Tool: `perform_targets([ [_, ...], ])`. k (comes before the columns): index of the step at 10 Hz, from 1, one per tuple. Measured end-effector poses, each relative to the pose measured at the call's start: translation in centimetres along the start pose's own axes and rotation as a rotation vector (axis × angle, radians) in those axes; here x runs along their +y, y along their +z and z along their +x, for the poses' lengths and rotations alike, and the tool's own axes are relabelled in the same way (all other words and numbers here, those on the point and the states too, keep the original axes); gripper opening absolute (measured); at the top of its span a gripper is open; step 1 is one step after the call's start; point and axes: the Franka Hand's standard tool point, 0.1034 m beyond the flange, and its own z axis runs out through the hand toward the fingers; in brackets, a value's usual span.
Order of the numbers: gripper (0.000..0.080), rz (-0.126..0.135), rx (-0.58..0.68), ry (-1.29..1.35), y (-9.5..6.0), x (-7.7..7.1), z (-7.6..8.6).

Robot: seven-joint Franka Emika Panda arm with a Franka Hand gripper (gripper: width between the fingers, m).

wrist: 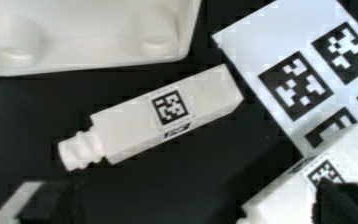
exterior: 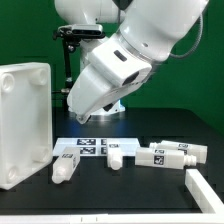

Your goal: Assemble desk

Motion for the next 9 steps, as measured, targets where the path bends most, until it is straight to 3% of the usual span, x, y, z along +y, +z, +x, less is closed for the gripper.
perform_targets([
  [1, 0.0648, -0.016, -0.067, -0.017, 1.6, -0.6, -0.5],
  [2, 0.0648, -0.055, -0.187, -0.056, 2.5, -0.8, -1.8],
  [3, 0.0648, -0.077, -0.222, -0.079, 3.2, -0.9, -2.3],
  [4, 0.0649, -0.080, -0.277, -0.095, 3.6, -1.1, -2.9],
  [8, 0.0649, -0.046, -0.452, -0.142, 4.6, -2.4, -1.6],
  [9, 0.0649, -0.072, -0.488, -0.167, 5.6, -1.8, -2.0],
])
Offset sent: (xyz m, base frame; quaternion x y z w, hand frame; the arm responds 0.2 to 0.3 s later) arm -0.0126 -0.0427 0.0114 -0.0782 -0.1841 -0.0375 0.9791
